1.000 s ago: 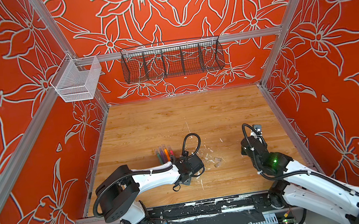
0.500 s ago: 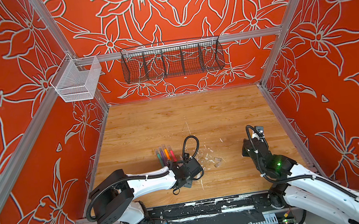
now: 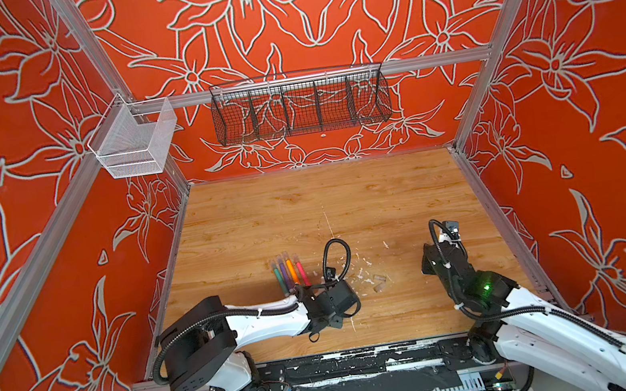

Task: Insert the pens into the pen caps
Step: 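Lower the left gripper and close it on the blue marker, then lift the blue marker tip-up with the left gripper while the right gripper approaches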

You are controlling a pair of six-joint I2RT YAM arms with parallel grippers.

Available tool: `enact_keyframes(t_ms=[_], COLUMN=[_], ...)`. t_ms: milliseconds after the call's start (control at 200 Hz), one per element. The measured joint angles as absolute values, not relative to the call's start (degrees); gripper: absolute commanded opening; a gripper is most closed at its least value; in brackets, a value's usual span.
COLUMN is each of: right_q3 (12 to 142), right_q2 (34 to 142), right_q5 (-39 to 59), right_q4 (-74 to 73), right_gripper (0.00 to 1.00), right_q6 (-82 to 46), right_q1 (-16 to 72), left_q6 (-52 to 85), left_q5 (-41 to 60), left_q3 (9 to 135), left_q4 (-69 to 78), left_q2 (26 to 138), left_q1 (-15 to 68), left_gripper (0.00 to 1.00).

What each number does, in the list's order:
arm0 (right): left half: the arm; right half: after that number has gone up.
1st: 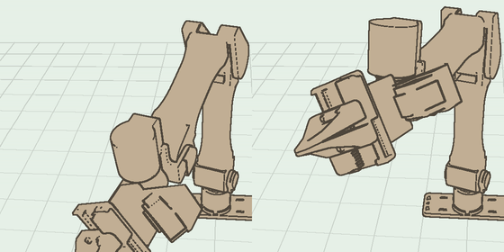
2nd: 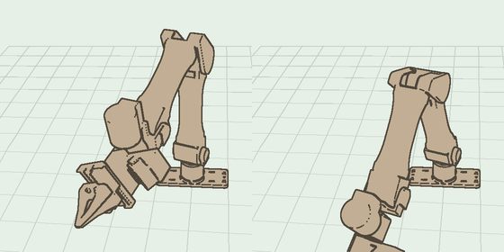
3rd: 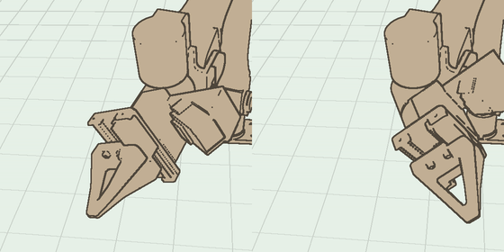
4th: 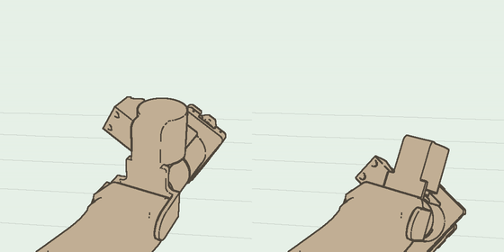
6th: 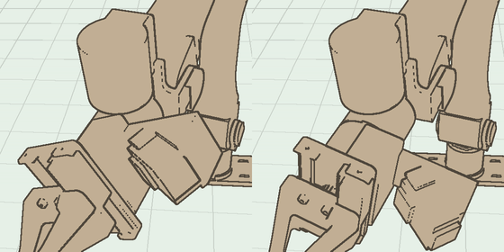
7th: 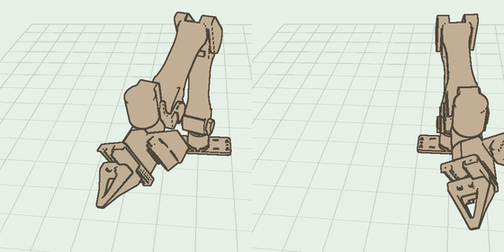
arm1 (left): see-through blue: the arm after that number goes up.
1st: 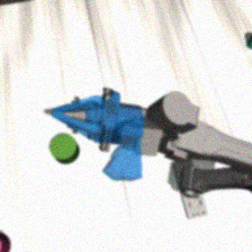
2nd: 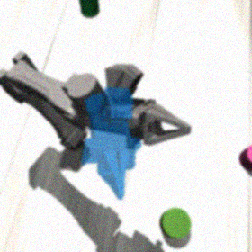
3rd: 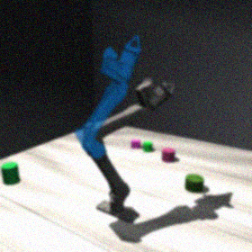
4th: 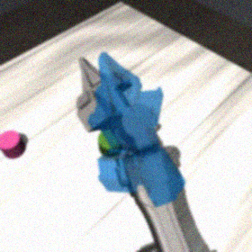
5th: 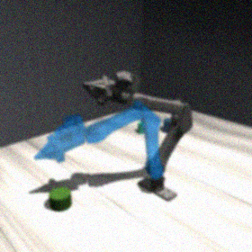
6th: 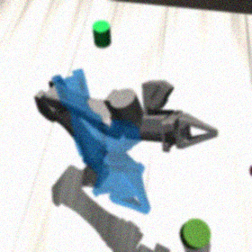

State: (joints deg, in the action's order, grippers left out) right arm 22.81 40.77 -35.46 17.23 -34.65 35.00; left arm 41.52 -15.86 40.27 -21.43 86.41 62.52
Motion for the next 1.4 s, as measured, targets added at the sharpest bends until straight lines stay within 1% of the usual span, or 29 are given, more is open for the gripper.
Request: enact_keyframes(t_ms=[255, 345, 395, 480, 545, 671, 761, 891, 976, 1031, 1131, 1261, 1401], right_q3=[22.7, 22.7, 22.7, 22.9, 23.8, 27.5, 29.1, 28.9, 27.0, 25.5, 24.5, 24.4, 24.2], right_q2=[40.8, 40.8, 40.7, 40.3, 39.8, 39.4, 39.7, 40.2, 39.2, 38.3, 37.1, 37.6, 41.4], right_q5=[-35.0, -35.0, -35.1, -34.9, -32.8, -26.2, -20.1, -11.1, -5.8, -3.2, 0.6, 3.5, 2.8], right_q4=[17.2, 17.2, 17.3, 18.0, 18.2, 17.0, 13.8, 8.4, 2.5, -0.6, -4.8, -11.8, -19.0], right_gripper=[0.5, 0.5, 0.5, 0.5, 0.52, 0.55, 0.57, 0.68, 0.72, 0.73, 0.76, 0.76, 0.76], right_q6=[-34.7, -34.7, -34.7, -35.7, -36.5, -38.9, -40.7, -43.0, -45.0, -46.2, -48.3, -51.0, -52.8], right_q1=[35.0, 35.0, 35.0, 35.0, 35.0, 35.0, 35.0, 35.8, 36.7, 37.5, 38.7, 40.4, 45.8], left_q6=[42.0, 41.9, 42.0, 42.0, 41.3, 38.7, 36.1, 31.7, 30.1, 29.5, 28.1, 23.9, 19.7], left_q5=[-16.8, -16.9, -16.9, -16.9, -15.8, -12.4, -11.2, -10.6, -10.4, -10.2, -10.3, -10.6, -9.2], left_q3=[42.2, 43.1, 43.7, 45.1, 46.1, 48.4, 54.3, 66.0, 70.6, 71.9, 70.8, 63.4, 56.7], left_q4=[-19.9, -19.8, -19.8, -20.5, -21.8, -29.5, -34.5, -36.0, -35.9, -35.7, -33.8, -26.2, -20.6], left_q2=[89.0, 90.0, 90.5, 90.9, 90.8, 86.9, 81.6, 76.2, 75.2, 75.4, 76.1, 75.8, 74.2], left_q1=[63.9, 63.9, 64.0, 64.1, 64.1, 64.2, 64.2, 63.3, 61.5, 59.6, 56.9, 56.0, 56.0], left_gripper=[0.1, 0.05, 0.0, 0.0, 0.0, 0.0, 0.0, 0.0, 0.0, 0.0, 0.0, 0.0, 0.0])
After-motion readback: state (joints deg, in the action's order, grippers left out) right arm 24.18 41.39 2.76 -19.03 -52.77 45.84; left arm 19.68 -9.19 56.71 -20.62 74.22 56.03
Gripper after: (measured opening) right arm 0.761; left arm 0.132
